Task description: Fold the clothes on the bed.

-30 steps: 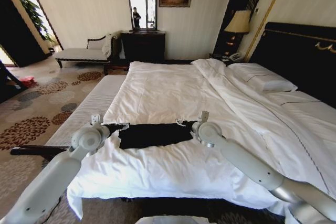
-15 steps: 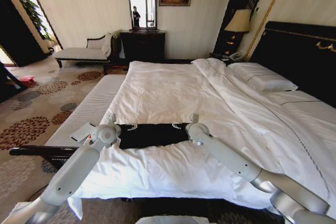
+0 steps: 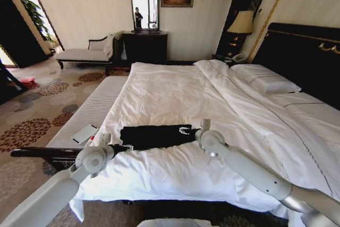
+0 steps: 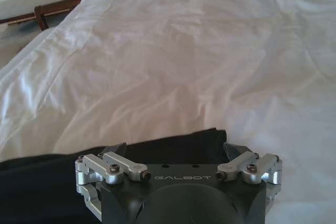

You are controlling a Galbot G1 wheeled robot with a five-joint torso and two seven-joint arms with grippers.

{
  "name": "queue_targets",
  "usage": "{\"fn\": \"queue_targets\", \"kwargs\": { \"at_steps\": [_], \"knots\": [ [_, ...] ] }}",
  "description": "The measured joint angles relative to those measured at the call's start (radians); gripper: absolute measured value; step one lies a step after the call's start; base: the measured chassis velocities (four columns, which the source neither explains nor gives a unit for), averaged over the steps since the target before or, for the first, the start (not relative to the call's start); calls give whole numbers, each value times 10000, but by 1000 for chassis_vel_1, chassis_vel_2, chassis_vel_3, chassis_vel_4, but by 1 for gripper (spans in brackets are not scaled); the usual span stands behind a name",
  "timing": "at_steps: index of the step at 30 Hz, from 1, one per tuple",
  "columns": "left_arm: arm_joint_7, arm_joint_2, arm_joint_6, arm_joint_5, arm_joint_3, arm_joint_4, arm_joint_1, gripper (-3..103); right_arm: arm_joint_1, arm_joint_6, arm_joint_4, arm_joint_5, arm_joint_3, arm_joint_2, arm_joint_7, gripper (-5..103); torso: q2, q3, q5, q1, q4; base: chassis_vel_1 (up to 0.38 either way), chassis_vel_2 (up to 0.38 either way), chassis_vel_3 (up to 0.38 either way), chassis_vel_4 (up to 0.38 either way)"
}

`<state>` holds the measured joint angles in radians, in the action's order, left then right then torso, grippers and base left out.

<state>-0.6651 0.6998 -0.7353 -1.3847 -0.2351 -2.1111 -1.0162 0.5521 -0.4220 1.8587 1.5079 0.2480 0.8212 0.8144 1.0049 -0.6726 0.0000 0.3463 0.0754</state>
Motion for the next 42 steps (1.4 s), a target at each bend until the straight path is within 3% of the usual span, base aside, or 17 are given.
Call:
{"fn": "queue_targets", "kwargs": {
  "at_steps": [4, 7, 12, 17, 21, 25, 29, 36, 42],
  "knots": [
    [-43, 459, 4, 3, 108, 542, 920, 100, -451, 72, -464, 33, 154, 354, -213, 100, -1, -1, 2, 4, 2, 0, 0, 0, 0],
    [-77, 1452, 3, 13, 666, 1797, 2249, 100, -1112, 45, -1620, 23, 808, 1077, -290, 100, -3, -5, 1, 8, -3, 0, 0, 0, 0],
    [86, 2277, 2, 354, 1150, 3245, 2962, 100, -1624, -60, -3006, -138, 1339, 1749, -366, 100, -2, -4, 2, 7, 2, 0, 0, 0, 0],
    [154, 2446, -1, 563, 1418, 4003, 3069, 100, -1915, -93, -3970, -320, 1623, 2128, -575, 100, -3, -6, -1, 9, -2, 0, 0, 0, 0],
    [282, 2082, -1, 568, 1498, 3753, 2716, 100, -1834, -163, -3984, -336, 1730, 2055, -572, 100, -3, -4, -1, 8, -4, 0, 0, 0, 0],
    [281, 1246, -2, 465, 1608, 2995, 2139, 100, -1361, -219, -3147, -280, 1868, 1482, -284, 100, -2, -2, 0, 2, -1, 0, 0, 0, 0],
    [192, 831, -2, 350, 1598, 2428, 1781, 100, -1063, -221, -2487, -227, 1872, 1156, -91, 100, -3, -2, 0, 2, 2, 0, 0, 0, 0],
    [-41, -526, -4, 239, 1208, 584, -13, 100, -21, -243, -359, 15, 1485, 152, 530, 100, -1, -1, 0, 1, -4, 0, 0, 0, 0],
    [-75, -366, -6, 58, 674, 87, 232, 100, 84, -279, 297, 195, 913, -19, 616, 100, 1, 0, 1, -1, 3, 0, 0, 0, 0]
  ]
}}
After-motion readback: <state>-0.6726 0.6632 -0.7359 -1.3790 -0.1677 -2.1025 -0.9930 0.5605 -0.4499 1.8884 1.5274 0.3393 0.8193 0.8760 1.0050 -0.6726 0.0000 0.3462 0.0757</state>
